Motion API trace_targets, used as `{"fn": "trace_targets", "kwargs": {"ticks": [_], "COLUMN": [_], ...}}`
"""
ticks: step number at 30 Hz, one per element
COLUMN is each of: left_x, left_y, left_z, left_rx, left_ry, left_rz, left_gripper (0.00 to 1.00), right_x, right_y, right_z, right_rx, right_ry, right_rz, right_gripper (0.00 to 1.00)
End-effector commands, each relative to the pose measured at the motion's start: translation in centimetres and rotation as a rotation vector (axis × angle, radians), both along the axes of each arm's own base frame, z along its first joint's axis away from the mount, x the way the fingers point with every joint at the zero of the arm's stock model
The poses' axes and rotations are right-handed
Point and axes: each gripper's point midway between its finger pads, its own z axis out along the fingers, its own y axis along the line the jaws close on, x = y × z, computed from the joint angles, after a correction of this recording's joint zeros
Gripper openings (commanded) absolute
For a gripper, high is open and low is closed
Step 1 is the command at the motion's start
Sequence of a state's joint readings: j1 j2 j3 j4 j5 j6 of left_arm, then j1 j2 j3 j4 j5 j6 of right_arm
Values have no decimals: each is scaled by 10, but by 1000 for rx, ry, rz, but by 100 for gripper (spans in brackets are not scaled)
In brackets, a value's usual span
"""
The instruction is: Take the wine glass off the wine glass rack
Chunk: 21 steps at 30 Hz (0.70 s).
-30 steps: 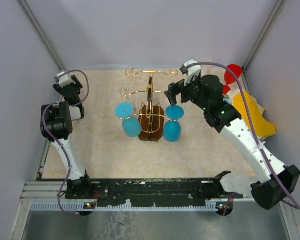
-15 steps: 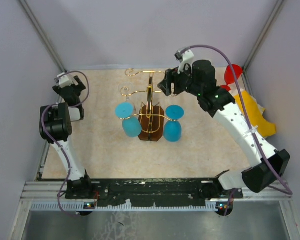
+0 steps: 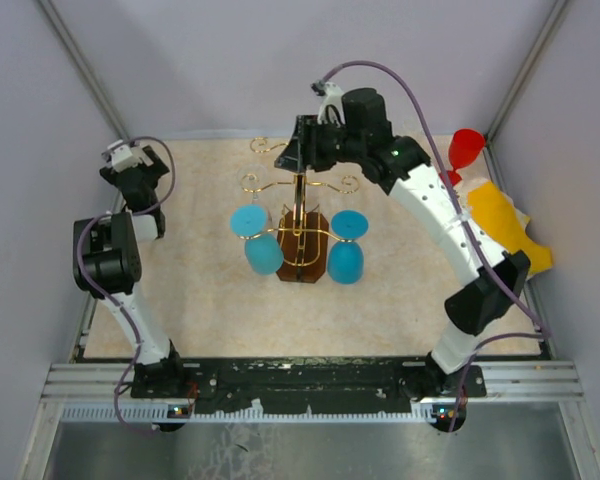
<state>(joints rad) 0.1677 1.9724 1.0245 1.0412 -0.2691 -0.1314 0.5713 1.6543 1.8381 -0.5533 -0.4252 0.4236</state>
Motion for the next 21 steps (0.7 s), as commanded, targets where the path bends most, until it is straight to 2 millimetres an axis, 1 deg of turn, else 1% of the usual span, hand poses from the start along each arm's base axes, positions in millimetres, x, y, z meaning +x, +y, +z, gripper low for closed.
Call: {"fn": "trace_targets", "kwargs": {"ticks": [1,4,5,6,12,16,18,21], "left_x": [-3,-5,-4,-3,2,-3,-7,-13], "left_y": [-9,-14,-14,-15,-31,-38,-40,-43], "left_z": [32,41,46,55,84,102,110,120], "left_rx": [-27,-33,-39,-44,-105,-132,-144,-166], "left_ry": [-51,-43,-36,-41,-14,-10,-9,-8], "left_rz": [-17,-36,-41,-47,-131,-157,-163,-166], "left_gripper": [100,100,100,100,100,100,100,100], "right_x": [-14,-16,-14,-12,-8,-4,-4,-2], "right_y": [26,37,39,41,50,54,58,63], "right_z": [15,13,9,7,2,-3,-2,-14], "right_rx": [28,14,0,-14,-50,-88,-88,-115], "right_ry": [32,47,59,67,97,121,127,155], "right_rz": [69,77,73,67,39,18,19,10], "right_gripper": [53,52,50,50,46,46,46,45]}}
